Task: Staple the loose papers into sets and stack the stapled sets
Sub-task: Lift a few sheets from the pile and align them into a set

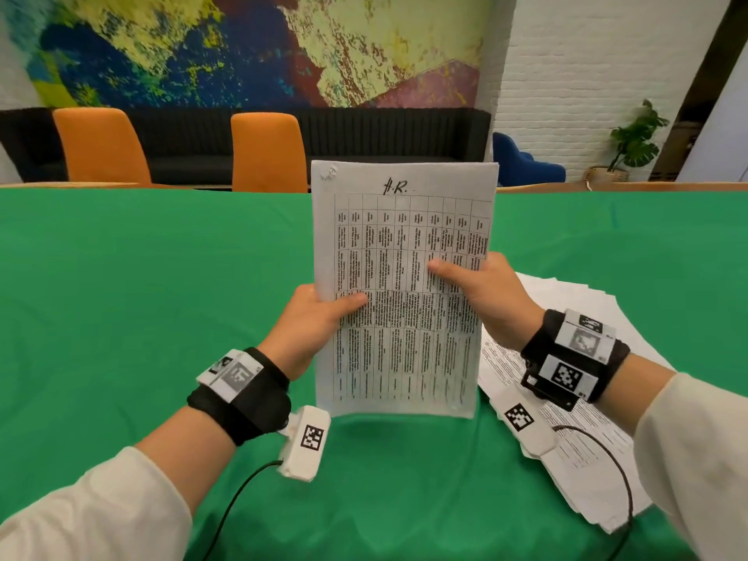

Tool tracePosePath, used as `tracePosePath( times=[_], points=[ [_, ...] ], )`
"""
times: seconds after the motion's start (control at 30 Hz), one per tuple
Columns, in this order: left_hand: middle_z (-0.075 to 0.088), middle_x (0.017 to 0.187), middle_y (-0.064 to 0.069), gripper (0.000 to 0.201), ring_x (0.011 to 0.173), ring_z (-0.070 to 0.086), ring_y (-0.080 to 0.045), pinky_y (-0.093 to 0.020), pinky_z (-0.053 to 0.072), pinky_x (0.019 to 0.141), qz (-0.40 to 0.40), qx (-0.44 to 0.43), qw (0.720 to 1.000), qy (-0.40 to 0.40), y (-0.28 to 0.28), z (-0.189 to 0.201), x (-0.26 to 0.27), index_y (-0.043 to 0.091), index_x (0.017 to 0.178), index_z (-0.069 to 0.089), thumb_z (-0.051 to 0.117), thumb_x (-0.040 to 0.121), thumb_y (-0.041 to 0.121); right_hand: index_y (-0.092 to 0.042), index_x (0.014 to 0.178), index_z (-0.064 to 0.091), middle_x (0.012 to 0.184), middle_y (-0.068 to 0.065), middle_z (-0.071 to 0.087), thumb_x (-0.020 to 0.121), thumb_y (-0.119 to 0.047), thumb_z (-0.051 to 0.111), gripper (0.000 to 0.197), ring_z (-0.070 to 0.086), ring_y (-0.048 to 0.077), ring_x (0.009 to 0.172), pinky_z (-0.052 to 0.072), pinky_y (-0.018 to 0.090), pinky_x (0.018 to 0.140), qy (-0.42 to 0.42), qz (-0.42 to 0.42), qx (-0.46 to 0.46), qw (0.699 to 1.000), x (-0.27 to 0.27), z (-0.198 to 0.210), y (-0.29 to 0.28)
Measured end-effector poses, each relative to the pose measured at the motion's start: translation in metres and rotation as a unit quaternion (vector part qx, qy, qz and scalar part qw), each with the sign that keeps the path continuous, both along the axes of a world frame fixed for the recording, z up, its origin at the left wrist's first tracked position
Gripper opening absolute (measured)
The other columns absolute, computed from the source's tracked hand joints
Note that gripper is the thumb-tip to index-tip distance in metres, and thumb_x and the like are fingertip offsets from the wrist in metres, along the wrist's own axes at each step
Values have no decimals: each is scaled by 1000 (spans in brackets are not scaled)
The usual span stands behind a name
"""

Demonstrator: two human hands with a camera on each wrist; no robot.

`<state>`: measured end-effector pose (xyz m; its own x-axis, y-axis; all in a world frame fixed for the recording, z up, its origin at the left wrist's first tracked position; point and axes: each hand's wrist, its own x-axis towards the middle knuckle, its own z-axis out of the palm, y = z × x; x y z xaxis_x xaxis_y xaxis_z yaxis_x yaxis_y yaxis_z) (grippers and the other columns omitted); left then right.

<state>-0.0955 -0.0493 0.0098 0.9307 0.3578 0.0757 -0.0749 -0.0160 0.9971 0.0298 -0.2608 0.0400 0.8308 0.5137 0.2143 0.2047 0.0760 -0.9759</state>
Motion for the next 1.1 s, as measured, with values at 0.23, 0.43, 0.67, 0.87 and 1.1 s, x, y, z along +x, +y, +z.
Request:
tracePosePath(
  times=[0.23, 0.43, 0.67, 0.87, 1.1],
  points=[
    [75, 119, -19, 27, 111, 73, -37, -51, 58, 99, -102, -30, 982, 155, 16, -19, -5, -1, 123, 68, 67, 97, 5, 0, 122, 67, 112, 19, 77, 98, -12, 67, 27, 77, 30, 93, 64, 44, 86, 184, 67, -79, 977, 10, -29, -12],
    [79, 102, -14, 28, 84, 75, -23, -35, 61, 67, 22, 104, 983, 148, 43, -20, -11, 8, 123, 64, 71, 95, 7, -1, 131, 63, 121, 21, 74, 101, -12, 62, 32, 73, 38, 109, 57, 54, 98, 262, 86, -91, 957, 24, -77, -20],
    [68, 117, -2, 57, 105, 65, -22, -35, 53, 92, 101, 432, 864, 237, 86, -18, 1, 20, 137, 56, 78, 89, 44, 2, 128, 62, 115, 22, 75, 100, -13, 65, 33, 76, 36, 100, 62, 48, 88, 284, 78, -108, 950, 27, -98, -21],
    [71, 96, -5, 46, 87, 71, -22, -36, 62, 80, 5, 562, 716, 414, 97, -45, 8, 11, 117, 67, 71, 90, 48, 7, 123, 64, 108, 23, 76, 98, -11, 66, 31, 77, 33, 88, 64, 39, 71, 304, 74, -84, 946, 25, -101, -25],
    [70, 78, -5, 25, 63, 58, -17, -24, 49, 55, -33, 458, 803, 380, 109, -15, 8, 9, 81, 73, 81, 86, 32, 0, 124, 64, 114, 22, 76, 98, -11, 66, 29, 76, 35, 99, 64, 42, 80, 284, 87, -86, 951, 24, -104, -25]
  ],
)
